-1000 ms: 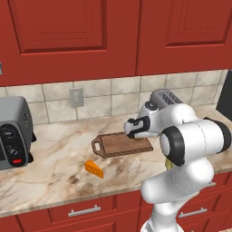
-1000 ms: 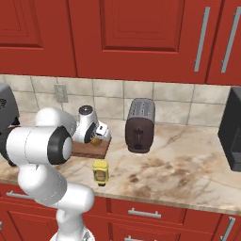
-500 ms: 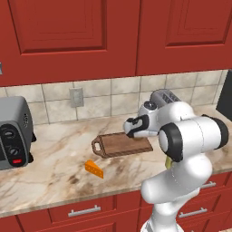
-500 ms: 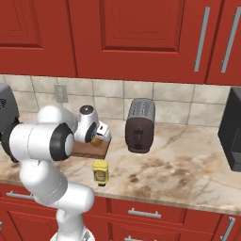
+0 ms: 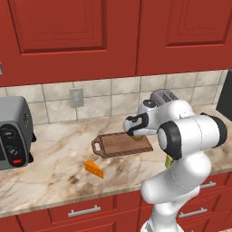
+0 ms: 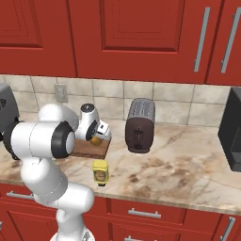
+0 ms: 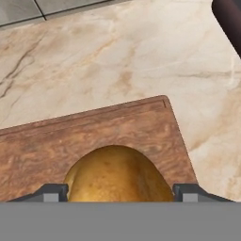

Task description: Retrieve the reheated potato from the microwave, then place the potato, cheese, and condiment on the cutting board.

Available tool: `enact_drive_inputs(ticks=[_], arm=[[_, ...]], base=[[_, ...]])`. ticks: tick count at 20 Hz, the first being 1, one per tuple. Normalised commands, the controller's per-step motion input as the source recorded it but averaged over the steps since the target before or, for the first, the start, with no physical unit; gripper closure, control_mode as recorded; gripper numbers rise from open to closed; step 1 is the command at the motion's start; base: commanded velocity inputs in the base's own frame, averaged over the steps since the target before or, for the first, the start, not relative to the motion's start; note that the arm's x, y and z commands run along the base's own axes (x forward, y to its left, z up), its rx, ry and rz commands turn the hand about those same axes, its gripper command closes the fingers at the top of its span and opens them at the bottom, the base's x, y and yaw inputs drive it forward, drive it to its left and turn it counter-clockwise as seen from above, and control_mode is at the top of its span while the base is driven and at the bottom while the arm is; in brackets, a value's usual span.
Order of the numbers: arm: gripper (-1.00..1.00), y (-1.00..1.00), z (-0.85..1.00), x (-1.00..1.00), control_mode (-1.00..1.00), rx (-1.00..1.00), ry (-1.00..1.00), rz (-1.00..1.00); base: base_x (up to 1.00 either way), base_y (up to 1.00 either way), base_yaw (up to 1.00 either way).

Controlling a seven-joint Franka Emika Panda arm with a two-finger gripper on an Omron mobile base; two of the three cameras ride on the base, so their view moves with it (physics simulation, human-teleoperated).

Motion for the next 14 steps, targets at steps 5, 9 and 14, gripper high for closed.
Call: enact_drive_inputs(ticks=[5,9,14], arm=[[-1.00,0.00,-0.27,-0.23,-1.00,0.00,0.00,0.00],[-1.00,0.00,-0.19,-0.23,-1.00,0.00,0.00,0.00],[-1.00,0.02,-0.15,-0.25,-1.00,0.00,0.00,0.00]], base=[[0.00,0.00,0.00],[0.00,0.00,0.00],[0.00,0.00,0.00]])
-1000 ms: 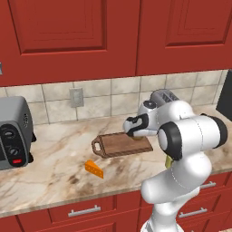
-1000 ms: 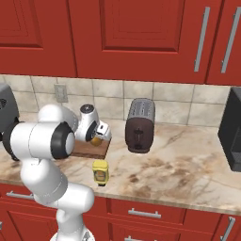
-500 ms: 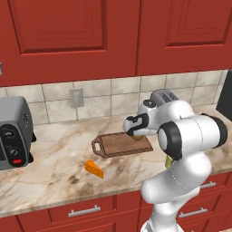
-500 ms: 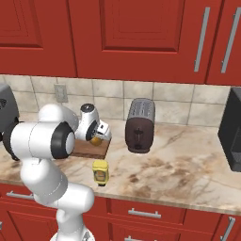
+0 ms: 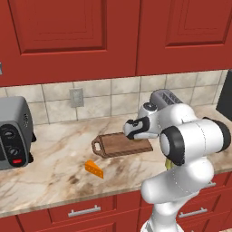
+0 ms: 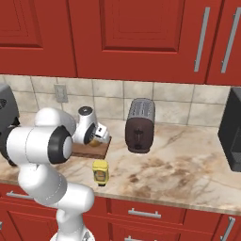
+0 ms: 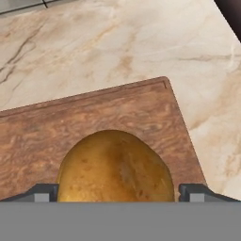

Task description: Retrieve the reheated potato from the microwave, then place the potato, cheese, and condiment on the cutting board.

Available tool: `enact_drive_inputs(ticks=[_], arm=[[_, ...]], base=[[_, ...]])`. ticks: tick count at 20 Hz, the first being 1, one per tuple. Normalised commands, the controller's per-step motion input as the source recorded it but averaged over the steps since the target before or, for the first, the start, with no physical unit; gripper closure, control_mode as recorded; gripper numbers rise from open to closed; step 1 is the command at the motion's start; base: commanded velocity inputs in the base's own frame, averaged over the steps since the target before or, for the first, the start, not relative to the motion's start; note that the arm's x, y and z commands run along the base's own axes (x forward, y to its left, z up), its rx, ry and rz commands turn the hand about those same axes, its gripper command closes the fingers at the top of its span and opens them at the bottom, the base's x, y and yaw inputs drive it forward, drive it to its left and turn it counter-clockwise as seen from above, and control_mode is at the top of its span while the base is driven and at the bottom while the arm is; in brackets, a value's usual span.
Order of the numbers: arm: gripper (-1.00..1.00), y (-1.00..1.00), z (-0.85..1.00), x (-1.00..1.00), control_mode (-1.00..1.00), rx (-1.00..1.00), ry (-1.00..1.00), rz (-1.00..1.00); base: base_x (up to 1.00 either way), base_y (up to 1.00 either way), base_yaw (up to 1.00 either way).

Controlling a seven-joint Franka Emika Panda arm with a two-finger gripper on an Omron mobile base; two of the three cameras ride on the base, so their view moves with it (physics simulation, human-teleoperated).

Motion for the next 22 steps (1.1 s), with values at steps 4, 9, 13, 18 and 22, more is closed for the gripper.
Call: enact_drive_inputs(ticks=[4,9,13,18,22], arm=[[-1.00,0.05,-0.08,-0.06,-1.00,0.00,0.00,0.00],[-1.00,0.00,0.06,-0.03,-1.00,0.00,-0.02,0.00],[-1.00,0.00,0.17,-0.06,-1.00,0.00,-0.06,0.00],[-1.00,0.00,0.24,-0.09,-1.00,-0.01,-0.09,0.00],[-1.00,0.00,0.26,-0.15,-1.00,-0.02,-0.06,-0.02]], base=[[0.00,0.00,0.00],[0.00,0.00,0.00],[0.00,0.00,0.00],[0.00,0.00,0.00],[0.00,0.00,0.00]])
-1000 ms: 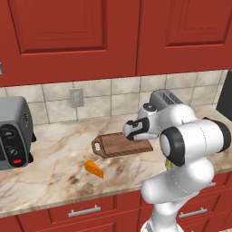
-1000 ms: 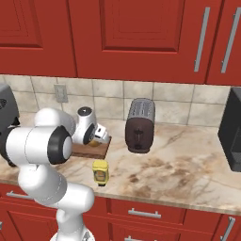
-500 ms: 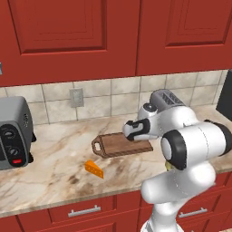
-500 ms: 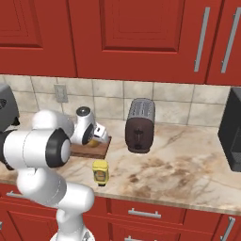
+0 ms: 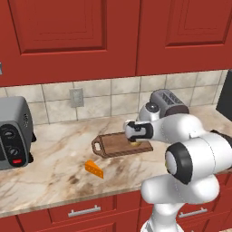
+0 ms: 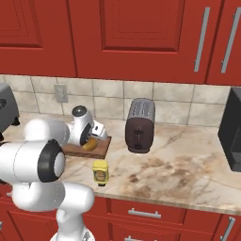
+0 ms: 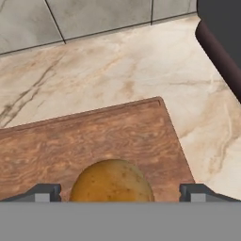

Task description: Retrieve the reheated potato from the microwave, then place the potato, cheese, and condiment on the cutting board.

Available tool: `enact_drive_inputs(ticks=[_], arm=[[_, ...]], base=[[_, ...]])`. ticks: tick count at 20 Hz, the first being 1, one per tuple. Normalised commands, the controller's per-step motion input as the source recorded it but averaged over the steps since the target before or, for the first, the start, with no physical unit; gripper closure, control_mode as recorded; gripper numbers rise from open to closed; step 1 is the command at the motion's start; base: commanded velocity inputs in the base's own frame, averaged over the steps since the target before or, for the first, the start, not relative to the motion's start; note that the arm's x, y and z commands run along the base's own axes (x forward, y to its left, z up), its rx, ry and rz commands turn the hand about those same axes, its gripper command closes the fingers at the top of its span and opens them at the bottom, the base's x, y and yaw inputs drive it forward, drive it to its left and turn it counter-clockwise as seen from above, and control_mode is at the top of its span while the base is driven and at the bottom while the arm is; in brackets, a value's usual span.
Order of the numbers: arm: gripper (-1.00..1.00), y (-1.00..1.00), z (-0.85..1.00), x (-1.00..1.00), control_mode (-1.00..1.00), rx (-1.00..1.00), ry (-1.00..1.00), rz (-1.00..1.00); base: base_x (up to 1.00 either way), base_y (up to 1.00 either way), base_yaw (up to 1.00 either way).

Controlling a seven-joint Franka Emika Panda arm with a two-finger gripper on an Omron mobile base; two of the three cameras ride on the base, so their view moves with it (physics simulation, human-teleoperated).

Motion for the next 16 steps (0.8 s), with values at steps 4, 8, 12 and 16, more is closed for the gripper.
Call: enact_drive_inputs(ticks=[4,8,12,16], arm=[[-1.00,-0.01,0.21,-0.28,-1.00,0.00,0.00,-0.02],[-1.00,-0.08,0.18,-0.32,-1.00,0.00,0.00,-0.01],[-1.00,-0.16,0.26,-0.34,-1.00,0.00,0.01,-0.04],[-1.00,-0.17,0.36,-0.30,-1.00,0.00,0.07,-0.06]], base=[[0.00,0.00,0.00],[0.00,0.00,0.00],[0.00,0.00,0.00],[0.00,0.00,0.00]])
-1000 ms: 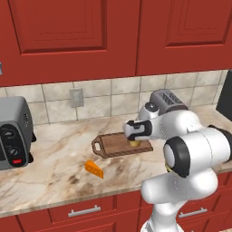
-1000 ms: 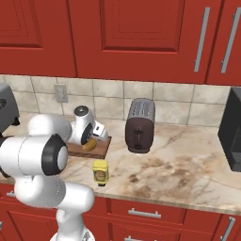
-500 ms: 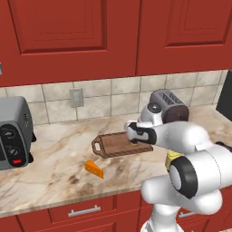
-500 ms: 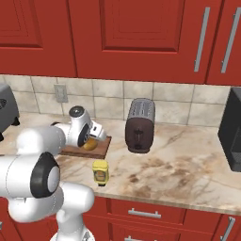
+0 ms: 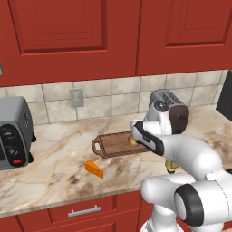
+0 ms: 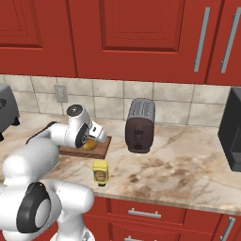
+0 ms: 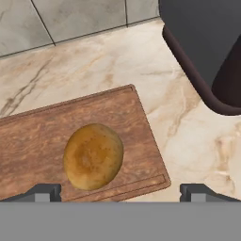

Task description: Retrieve the reheated potato from the microwave, then place the potato, cheese, and condiment on the cutting board.

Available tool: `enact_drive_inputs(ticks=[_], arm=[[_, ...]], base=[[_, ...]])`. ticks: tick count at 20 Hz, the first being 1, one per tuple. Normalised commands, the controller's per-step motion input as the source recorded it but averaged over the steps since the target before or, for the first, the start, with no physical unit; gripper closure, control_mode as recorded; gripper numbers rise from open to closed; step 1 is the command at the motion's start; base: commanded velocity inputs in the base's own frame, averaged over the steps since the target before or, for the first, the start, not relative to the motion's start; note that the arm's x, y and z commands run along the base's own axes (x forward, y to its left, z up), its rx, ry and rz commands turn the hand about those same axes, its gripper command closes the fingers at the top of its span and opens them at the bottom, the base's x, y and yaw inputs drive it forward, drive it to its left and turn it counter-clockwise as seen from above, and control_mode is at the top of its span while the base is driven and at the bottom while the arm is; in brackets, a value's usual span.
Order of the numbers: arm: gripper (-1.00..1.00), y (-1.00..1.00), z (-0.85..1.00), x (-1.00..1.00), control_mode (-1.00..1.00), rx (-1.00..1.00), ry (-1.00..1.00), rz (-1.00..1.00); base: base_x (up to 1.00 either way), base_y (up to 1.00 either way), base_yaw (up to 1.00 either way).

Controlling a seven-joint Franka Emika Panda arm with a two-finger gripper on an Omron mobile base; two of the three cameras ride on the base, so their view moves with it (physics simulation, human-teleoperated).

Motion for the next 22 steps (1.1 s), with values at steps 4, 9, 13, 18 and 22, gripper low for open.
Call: enact_drive_inputs(ticks=[4,9,13,18,22], arm=[[-1.00,-0.15,0.28,-0.44,-1.00,0.00,0.04,-0.07],[-1.00,-0.13,0.20,-0.47,-1.00,0.00,0.02,-0.13],[-1.00,-0.13,0.26,-0.37,-1.00,0.00,0.18,-0.28],[-1.00,-0.07,0.22,-0.37,-1.00,0.01,0.15,-0.31],[-1.00,-0.10,0.28,-0.37,-1.00,0.06,0.12,-0.23]], base=[[0.00,0.00,0.00],[0.00,0.00,0.00],[0.00,0.00,0.00],[0.00,0.00,0.00],[0.00,0.00,0.00]])
